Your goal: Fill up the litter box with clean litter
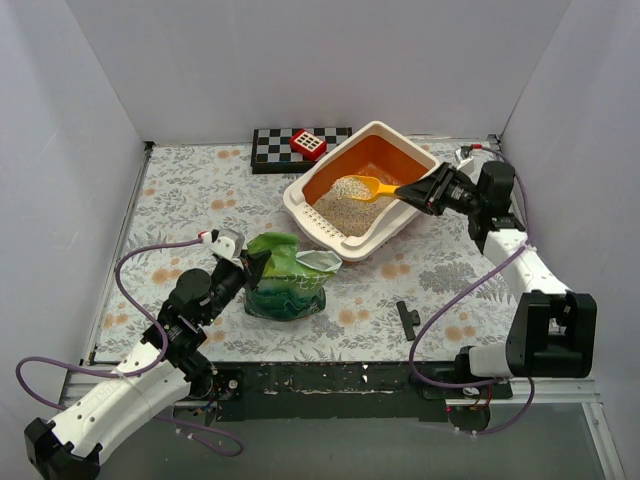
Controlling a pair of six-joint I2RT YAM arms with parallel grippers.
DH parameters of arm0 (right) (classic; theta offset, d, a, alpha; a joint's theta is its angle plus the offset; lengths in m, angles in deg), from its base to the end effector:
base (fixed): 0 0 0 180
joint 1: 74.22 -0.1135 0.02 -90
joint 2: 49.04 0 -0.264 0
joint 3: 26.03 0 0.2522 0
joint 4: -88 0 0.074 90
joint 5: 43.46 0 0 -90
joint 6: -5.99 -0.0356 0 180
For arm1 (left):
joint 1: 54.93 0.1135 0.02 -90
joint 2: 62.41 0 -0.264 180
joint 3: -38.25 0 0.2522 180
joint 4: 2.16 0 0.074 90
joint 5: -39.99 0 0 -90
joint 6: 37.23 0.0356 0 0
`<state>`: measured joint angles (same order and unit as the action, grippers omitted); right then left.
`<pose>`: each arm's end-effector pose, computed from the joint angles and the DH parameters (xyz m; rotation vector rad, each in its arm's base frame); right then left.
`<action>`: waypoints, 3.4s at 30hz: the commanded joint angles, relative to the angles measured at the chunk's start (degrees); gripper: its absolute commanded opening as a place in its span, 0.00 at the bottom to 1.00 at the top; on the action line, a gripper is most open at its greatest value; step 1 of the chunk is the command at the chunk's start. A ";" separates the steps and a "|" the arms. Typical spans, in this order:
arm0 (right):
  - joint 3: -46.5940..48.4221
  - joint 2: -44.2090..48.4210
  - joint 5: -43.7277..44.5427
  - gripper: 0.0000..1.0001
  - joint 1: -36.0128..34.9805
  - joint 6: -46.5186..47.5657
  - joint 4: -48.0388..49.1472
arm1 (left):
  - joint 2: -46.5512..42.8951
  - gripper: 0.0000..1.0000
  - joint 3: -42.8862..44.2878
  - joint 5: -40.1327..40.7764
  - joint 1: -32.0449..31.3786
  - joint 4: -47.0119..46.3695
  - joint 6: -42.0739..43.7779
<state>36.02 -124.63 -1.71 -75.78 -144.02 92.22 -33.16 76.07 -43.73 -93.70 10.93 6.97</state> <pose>0.2951 0.0346 0.2943 0.2819 1.9089 1.4779 0.1179 -0.0897 0.2715 -0.1960 1.7431 -1.0181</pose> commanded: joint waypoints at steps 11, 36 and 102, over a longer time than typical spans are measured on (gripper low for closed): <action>37.12 -12.12 25.11 0.01 -4.14 43.38 -47.22 | 0.98 0.00 0.99 1.45 0.27 2.69 1.33; 53.40 0.26 42.56 0.01 -28.76 54.21 -69.83 | 0.19 0.00 1.08 -8.55 0.36 1.99 2.12; 16.86 -18.36 14.01 0.01 -44.67 32.52 -39.29 | -0.95 0.00 1.08 -14.72 0.27 1.02 3.17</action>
<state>60.83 -140.19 16.15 -120.22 -104.00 41.86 -33.16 76.18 -58.86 -93.39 10.62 9.53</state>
